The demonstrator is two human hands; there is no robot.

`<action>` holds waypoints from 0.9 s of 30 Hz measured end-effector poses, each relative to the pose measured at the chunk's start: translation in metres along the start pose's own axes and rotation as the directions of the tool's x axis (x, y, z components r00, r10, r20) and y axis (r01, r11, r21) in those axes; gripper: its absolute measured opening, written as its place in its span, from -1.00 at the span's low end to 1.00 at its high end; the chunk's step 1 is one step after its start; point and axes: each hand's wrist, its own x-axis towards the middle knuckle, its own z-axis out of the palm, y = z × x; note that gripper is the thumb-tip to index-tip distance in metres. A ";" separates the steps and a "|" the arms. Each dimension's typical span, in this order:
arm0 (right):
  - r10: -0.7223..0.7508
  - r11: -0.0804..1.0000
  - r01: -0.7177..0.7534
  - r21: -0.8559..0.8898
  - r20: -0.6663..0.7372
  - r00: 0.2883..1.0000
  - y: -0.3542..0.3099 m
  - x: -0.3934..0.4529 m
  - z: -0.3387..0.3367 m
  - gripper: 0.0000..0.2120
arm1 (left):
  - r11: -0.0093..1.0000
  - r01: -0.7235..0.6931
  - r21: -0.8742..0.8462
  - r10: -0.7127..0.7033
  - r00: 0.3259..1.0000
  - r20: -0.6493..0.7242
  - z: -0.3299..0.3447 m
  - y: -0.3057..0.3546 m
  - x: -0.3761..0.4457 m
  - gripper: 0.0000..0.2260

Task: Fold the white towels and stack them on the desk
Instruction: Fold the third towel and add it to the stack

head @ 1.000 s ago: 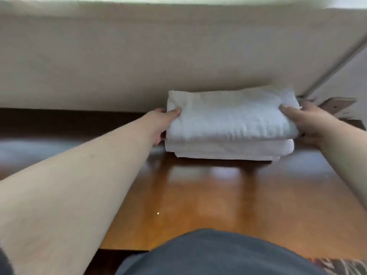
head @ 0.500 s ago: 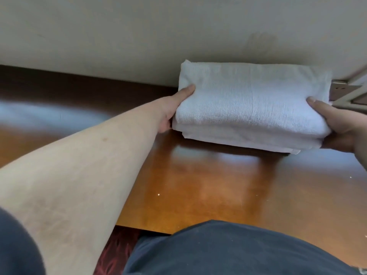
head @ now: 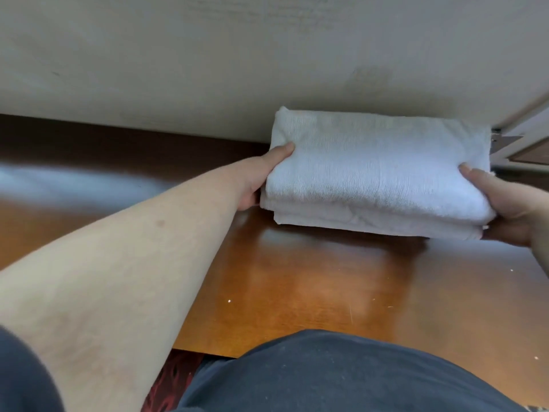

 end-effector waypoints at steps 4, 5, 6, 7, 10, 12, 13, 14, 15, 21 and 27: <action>-0.095 0.994 0.089 -0.056 -0.111 0.989 -0.009 -0.003 0.012 -0.13 | 1.000 -0.010 -0.029 0.009 1.000 -0.014 -0.001 -0.001 0.001 -0.55; -0.127 0.990 0.115 -0.087 -0.151 0.980 -0.013 -0.004 0.014 -0.12 | 0.999 -0.005 -0.034 0.005 1.000 -0.017 -0.002 -0.001 0.001 -0.54; -0.145 0.985 0.124 -0.122 -0.183 0.972 -0.017 -0.004 0.017 -0.13 | 0.999 0.005 -0.038 -0.006 1.000 -0.024 -0.003 -0.002 0.001 -0.52; -0.144 0.981 0.112 -0.159 -0.204 0.968 -0.021 -0.006 0.019 -0.17 | 0.999 0.020 -0.047 -0.021 0.999 -0.031 -0.004 -0.002 0.001 -0.49; 0.003 0.984 -0.038 -0.173 -0.194 0.981 -0.027 -0.017 0.021 -0.37 | 0.991 0.079 -0.106 -0.084 0.996 -0.040 -0.006 0.003 0.005 -0.38; 0.101 0.988 -0.120 -0.097 -0.177 0.979 -0.024 -0.024 0.021 -0.36 | 0.985 0.116 -0.129 -0.121 0.992 -0.032 -0.003 0.011 0.009 -0.35; 0.142 0.989 -0.148 -0.020 -0.179 0.974 -0.020 -0.026 0.022 -0.36 | 0.982 0.136 -0.130 -0.141 0.990 -0.029 -0.001 0.015 0.010 -0.35; 0.189 0.980 -0.175 0.094 -0.178 0.966 -0.013 -0.027 0.024 -0.35 | 0.980 0.153 -0.130 -0.158 0.987 -0.029 0.001 0.017 0.012 -0.34; 0.240 0.953 -0.201 0.226 -0.163 0.957 -0.006 -0.029 0.027 -0.32 | 0.978 0.164 -0.130 -0.170 0.985 -0.029 0.002 0.018 0.014 -0.32; 0.285 0.750 -0.182 0.636 -0.061 0.957 0.016 -0.029 0.047 -0.21 | 0.979 0.166 -0.118 -0.170 0.985 -0.024 0.000 0.011 0.017 -0.33; 0.098 0.863 0.025 0.505 -0.215 0.972 0.010 -0.026 0.046 -0.12 | 0.993 0.036 -0.113 -0.036 0.999 -0.003 0.002 -0.007 0.006 -0.53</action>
